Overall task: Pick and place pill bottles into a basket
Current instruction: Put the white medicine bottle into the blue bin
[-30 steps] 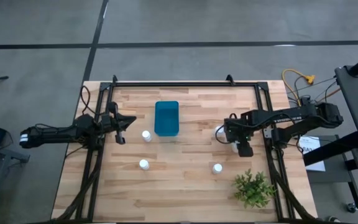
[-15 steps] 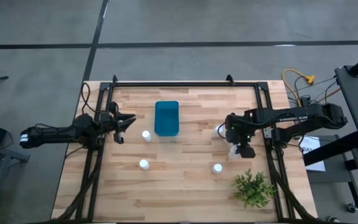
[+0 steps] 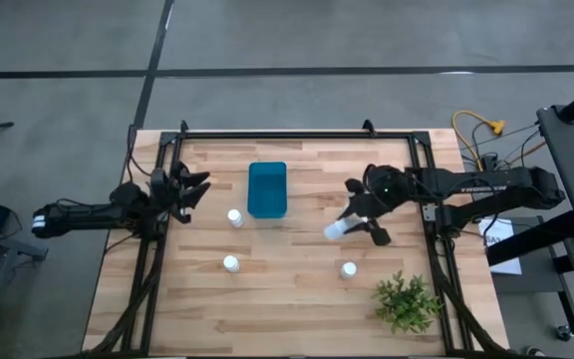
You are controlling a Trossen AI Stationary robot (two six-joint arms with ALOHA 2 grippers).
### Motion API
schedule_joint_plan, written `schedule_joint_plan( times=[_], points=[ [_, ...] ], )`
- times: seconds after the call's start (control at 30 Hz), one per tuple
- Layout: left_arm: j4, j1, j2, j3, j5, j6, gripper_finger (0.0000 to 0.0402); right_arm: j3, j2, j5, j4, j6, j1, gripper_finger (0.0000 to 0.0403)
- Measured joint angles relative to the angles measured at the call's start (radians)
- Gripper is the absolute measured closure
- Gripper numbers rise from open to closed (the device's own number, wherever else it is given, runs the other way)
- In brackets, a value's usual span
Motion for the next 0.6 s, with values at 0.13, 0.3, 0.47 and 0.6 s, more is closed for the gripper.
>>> schedule_joint_plan(
  times=[0.13, 0.3, 0.47, 0.6],
  points=[
    [0.0, 0.0, 0.013, -0.012, -0.004, -0.055, 0.023, 0.0, 0.028, 0.044, 0.167, -0.034, 0.0, 0.0254],
    [0.004, 0.0, 0.033, -0.01, -0.022, -0.125, 0.0195, 0.005, 0.066, 0.171, 0.288, -0.102, 0.0, 0.0254],
    [0.043, 0.0, 0.077, -0.007, -0.028, -0.153, 0.0152, 0.014, 0.111, 0.214, 0.402, -0.147, 0.0, 0.0254],
    [0.113, 0.0, 0.133, -0.008, -0.044, -0.205, 0.0134, 0.015, 0.151, 0.21, 0.489, -0.156, 0.001, 0.0254]
  ],
)
